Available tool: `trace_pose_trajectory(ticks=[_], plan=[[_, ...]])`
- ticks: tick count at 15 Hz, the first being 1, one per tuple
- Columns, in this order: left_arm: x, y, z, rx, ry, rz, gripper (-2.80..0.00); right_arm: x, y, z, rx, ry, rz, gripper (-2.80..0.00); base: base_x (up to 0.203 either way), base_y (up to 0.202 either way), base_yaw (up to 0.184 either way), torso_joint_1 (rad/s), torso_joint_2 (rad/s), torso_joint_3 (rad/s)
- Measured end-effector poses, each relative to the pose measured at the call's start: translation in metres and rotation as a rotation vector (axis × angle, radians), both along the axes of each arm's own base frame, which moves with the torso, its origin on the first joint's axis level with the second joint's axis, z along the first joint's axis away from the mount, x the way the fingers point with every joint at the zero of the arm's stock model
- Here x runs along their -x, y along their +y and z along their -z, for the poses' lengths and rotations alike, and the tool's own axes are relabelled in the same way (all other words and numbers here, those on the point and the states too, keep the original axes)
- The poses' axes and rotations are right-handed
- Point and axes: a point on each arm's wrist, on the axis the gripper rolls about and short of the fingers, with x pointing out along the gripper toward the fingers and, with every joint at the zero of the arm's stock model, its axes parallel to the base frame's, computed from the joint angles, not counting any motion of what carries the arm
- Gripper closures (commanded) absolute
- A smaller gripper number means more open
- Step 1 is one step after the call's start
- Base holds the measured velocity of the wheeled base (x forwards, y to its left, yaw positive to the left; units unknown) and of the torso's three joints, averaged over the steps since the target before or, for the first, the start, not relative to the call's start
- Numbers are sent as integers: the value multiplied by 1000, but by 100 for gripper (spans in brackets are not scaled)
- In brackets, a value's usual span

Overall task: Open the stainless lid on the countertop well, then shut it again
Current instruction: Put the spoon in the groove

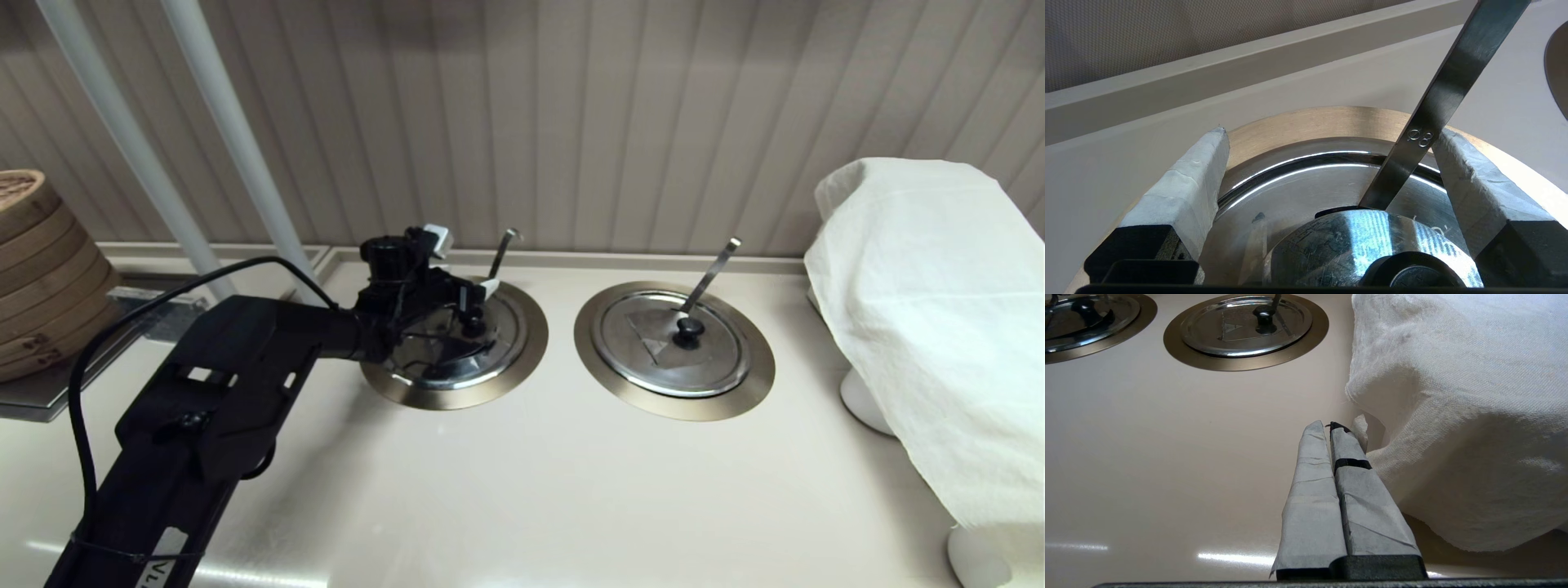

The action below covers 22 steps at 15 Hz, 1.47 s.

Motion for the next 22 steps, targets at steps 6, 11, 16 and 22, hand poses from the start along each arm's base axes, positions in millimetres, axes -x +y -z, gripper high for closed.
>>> trace_pose_trajectory(ticks=[6,11,16,22], plan=[[-1,-4,13,-9,29,10,-280,0,0,0,0,0,0,0,0,0,0,0,0,0],[-1,-6,15,-7,31,12,-280,0,0,0,0,0,0,0,0,0,0,0,0,0],[4,-22,15,66,70,68,-280,0,0,0,0,0,0,0,0,0,0,0,0,0],[8,-32,14,103,93,91,-280,0,0,0,0,0,0,0,0,0,0,0,0,0]])
